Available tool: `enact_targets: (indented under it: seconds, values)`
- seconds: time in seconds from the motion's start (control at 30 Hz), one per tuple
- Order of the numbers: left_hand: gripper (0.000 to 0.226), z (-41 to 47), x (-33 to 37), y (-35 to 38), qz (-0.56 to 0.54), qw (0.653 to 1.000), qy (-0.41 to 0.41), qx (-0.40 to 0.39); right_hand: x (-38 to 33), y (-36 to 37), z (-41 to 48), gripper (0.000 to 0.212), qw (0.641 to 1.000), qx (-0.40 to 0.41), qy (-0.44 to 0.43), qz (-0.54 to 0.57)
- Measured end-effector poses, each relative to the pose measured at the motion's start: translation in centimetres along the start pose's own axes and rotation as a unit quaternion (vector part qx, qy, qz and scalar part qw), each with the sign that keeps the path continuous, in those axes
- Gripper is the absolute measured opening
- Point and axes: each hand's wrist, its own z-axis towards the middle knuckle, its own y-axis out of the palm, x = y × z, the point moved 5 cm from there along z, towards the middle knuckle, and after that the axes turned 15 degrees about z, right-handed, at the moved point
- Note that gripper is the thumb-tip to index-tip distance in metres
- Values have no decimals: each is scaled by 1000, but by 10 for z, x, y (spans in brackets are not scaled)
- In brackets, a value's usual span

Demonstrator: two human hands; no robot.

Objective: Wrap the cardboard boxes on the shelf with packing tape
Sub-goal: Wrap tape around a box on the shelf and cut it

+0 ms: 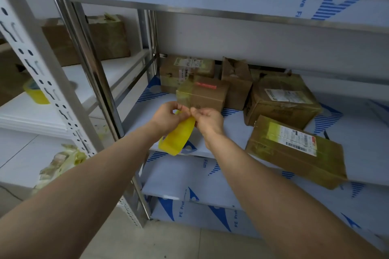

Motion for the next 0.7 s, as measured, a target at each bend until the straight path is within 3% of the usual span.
enact_targets:
  seconds: [0.27, 0.33, 0.4, 0.43, 0.5, 0.6, 0.7]
  values:
    - [19, 1, 10, 21, -82, 994, -61, -40, -4, -22, 0, 25, 999, 12, -52, 8]
    - [18, 1, 18, 29, -89, 993, -59, -58, -1, -32, -4, 49, 999, 9, -42, 7]
    - [12, 1, 29, 40, -104, 988, -60, -100, 8, -48, -8, 76, 999, 2, 28, 31]
    - [16, 2, 35, 48, -108, 984, -65, -125, 13, -57, -11, 79, 996, -10, 77, 53]
    - [18, 2, 49, 62, -108, 977, -69, -170, 16, -72, -20, 72, 980, -36, 159, 114]
    - [19, -3, 71, 87, -84, 965, -72, -239, 15, -99, -25, 74, 972, -41, 180, 143]
    - [14, -8, 96, 109, 51, 957, -47, -283, 9, -132, -30, 45, 972, -17, 166, 167]
